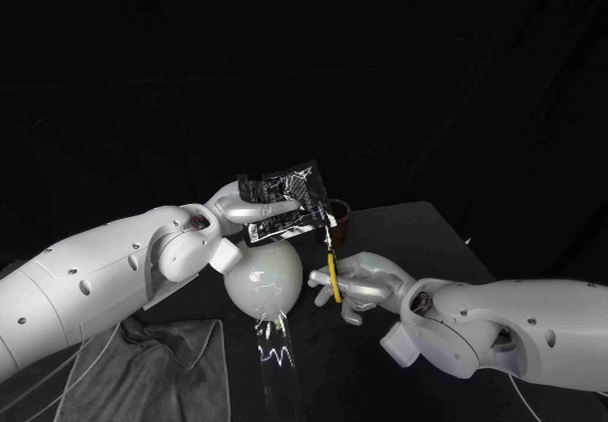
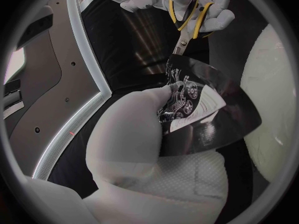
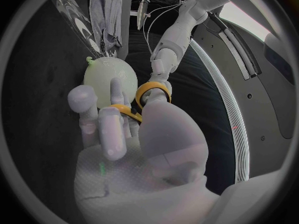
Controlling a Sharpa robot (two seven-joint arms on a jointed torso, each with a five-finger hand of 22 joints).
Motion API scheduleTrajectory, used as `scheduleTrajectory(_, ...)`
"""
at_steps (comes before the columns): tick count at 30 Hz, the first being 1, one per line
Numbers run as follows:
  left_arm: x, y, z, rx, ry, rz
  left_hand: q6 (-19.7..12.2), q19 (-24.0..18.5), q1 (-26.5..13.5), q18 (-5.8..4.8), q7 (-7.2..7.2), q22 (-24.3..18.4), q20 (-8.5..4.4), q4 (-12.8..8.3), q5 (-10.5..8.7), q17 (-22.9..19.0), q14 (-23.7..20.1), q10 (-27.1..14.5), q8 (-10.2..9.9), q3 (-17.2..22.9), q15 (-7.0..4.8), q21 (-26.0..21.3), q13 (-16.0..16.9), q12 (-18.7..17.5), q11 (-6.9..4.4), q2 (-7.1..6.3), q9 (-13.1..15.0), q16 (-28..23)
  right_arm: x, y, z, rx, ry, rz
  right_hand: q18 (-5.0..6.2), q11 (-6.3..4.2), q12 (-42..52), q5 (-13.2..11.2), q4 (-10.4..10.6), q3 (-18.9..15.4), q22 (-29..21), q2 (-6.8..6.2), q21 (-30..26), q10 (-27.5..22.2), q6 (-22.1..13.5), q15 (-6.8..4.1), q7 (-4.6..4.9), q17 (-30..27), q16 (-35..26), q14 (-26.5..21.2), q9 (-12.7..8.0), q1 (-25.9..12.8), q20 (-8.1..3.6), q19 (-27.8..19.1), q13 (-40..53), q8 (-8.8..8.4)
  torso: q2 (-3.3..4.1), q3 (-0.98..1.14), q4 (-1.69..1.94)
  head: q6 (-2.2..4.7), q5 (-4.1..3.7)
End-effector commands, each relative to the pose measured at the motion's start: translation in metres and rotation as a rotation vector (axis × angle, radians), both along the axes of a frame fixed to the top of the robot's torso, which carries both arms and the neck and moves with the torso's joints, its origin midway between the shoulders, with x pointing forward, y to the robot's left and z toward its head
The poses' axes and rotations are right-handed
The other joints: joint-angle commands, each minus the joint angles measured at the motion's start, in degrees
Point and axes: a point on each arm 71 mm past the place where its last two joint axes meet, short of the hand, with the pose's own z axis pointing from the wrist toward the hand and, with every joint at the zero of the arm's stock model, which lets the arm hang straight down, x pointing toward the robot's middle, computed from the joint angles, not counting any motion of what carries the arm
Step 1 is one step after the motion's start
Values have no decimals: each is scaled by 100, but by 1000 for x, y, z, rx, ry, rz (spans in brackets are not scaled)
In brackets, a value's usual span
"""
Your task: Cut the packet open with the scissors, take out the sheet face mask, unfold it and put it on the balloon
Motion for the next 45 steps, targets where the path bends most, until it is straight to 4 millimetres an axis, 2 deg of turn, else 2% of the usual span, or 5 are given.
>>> scheduleTrajectory(1,-3,-3,1,5,-24,-40,30,-38,-11,67,-6,8,0,-8,37,-7,-8,30,26,-13,-34,36,9,5,2,56,597,31,0,2,2,6,-13,23,51,12,-64,-21,-6,-171,127,-14,-22,-13,19,34,46,-10,-16,-4,-13,-58,47,2,-81,-34,1,1,-3,1,3)
scheduleTrajectory(25,-2,2,2,4,-81,-96,28,-43,-8,67,-13,15,-1,-21,37,-7,-8,28,30,-23,-36,45,9,4,-1,53,607,37,-3,-2,5,9,1,53,62,25,-183,-20,3,-168,119,-26,-37,-9,82,46,54,-26,-12,-12,-29,-92,70,-13,-261,-57,-1,2,1,-11,-1)
scheduleTrajectory(45,-8,-3,3,7,-90,-130,27,-45,-7,67,-15,18,-2,-25,37,8,-3,27,32,-26,-37,48,9,3,-2,53,611,49,6,0,15,15,-40,42,63,28,-202,-21,3,-164,117,-20,-43,-16,85,50,57,-36,-14,-16,-33,-96,74,-18,-293,-64,0,1,4,34,-58)
